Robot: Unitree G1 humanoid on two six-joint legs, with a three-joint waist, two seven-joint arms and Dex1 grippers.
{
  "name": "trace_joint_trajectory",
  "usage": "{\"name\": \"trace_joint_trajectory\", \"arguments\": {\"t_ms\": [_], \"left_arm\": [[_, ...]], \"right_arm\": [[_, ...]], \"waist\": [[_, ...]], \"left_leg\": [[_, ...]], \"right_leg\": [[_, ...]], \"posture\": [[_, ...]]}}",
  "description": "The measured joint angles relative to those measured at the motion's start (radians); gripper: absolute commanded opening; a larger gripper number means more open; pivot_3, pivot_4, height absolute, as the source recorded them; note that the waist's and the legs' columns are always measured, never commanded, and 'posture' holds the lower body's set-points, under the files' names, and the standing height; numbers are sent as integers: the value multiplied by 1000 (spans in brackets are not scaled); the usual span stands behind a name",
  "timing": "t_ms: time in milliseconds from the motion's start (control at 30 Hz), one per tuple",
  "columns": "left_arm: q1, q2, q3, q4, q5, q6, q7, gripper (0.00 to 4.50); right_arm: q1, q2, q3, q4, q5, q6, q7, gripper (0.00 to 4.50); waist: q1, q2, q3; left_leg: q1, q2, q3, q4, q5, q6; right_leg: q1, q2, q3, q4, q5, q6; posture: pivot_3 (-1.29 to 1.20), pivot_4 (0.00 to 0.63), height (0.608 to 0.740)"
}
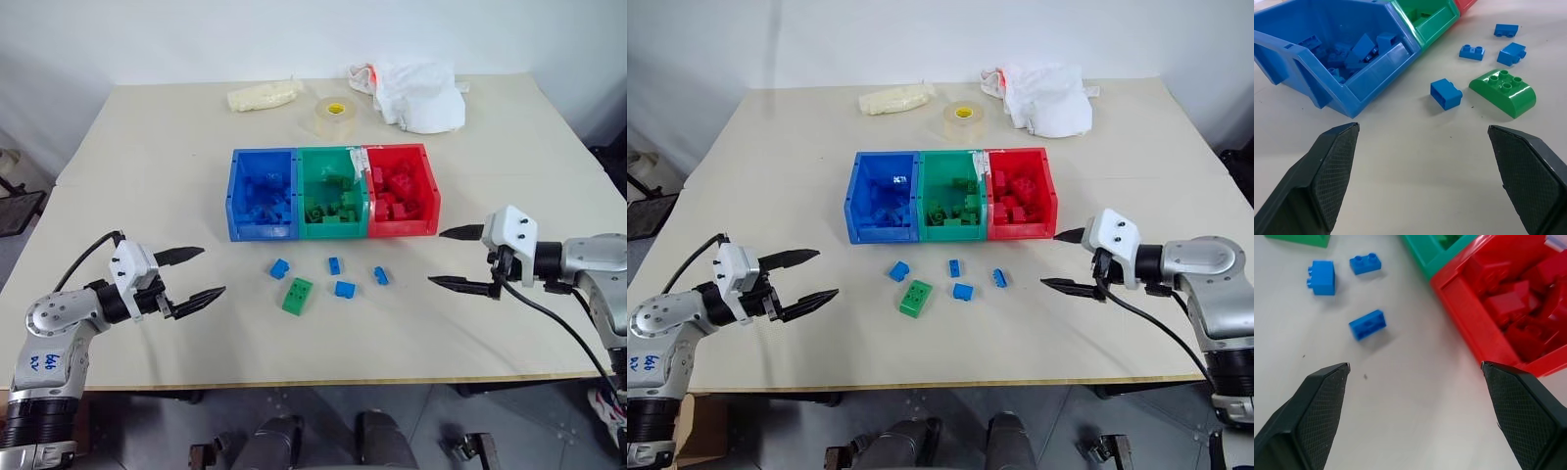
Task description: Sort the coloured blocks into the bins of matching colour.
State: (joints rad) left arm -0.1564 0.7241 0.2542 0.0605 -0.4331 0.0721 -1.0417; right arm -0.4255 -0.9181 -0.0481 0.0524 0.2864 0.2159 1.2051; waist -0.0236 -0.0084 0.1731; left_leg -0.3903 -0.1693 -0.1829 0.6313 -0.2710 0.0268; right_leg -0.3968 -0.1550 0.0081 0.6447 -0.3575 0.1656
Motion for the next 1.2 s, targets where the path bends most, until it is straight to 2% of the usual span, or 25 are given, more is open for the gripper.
{"name": "trace_joint_trajectory", "arguments": {"t_ms": [367, 533, 633, 833, 1033, 1200], "left_arm": [[-10, -19, -11, -21, -10, 40, 32, 4474], [24, -18, -29, -26, -8, 21, -15, 4474], [22, -18, -31, -9, -9, -3, -47, 4474], [9, -29, -31, 3, -34, -10, -89, 4474], [34, -54, -26, -15, -47, -23, -102, 4474], [85, -91, -31, -84, -51, -26, -78, 4474]], "right_arm": [[-14, 5, 4, -1, 0, 60, -12, 4500], [119, -118, -7, -21, -5, 119, 36, 4500], [175, -179, -58, -20, -4, 122, 61, 4500], [210, -209, -111, -58, 17, 138, 80, 4500], [72, -115, 14, -188, 52, 246, 58, 4500], [-91, 40, 198, -113, -14, 238, 38, 4500]], "waist": [[-1, 0, 0], [12, 0, 0], [23, 1, 0], [22, 1, 0], [20, 1, 0], [22, 0, 1]], "left_leg": [[0, 8, 1, 1, -3, -4], [0, 8, 2, 1, -4, -3], [0, 8, 4, 2, -5, -3], [1, 10, 6, 5, -5, -3], [1, 14, 7, 6, -7, -4], [1, 15, 8, 6, -8, -4]], "right_leg": [[-1, 6, 0, 0, 2, -4], [-1, 7, 0, -1, 2, -4], [-1, 7, 1, -1, 2, -4], [0, 7, 1, -1, 3, -5], [-1, 7, 2, -2, 4, -7], [-1, 8, 2, -2, 4, -7]], "posture": [[0, 150, 740], [0, 150, 740], [0, 150, 740], [0, 150, 740], [0, 150, 740], [0, 150, 740]]}}
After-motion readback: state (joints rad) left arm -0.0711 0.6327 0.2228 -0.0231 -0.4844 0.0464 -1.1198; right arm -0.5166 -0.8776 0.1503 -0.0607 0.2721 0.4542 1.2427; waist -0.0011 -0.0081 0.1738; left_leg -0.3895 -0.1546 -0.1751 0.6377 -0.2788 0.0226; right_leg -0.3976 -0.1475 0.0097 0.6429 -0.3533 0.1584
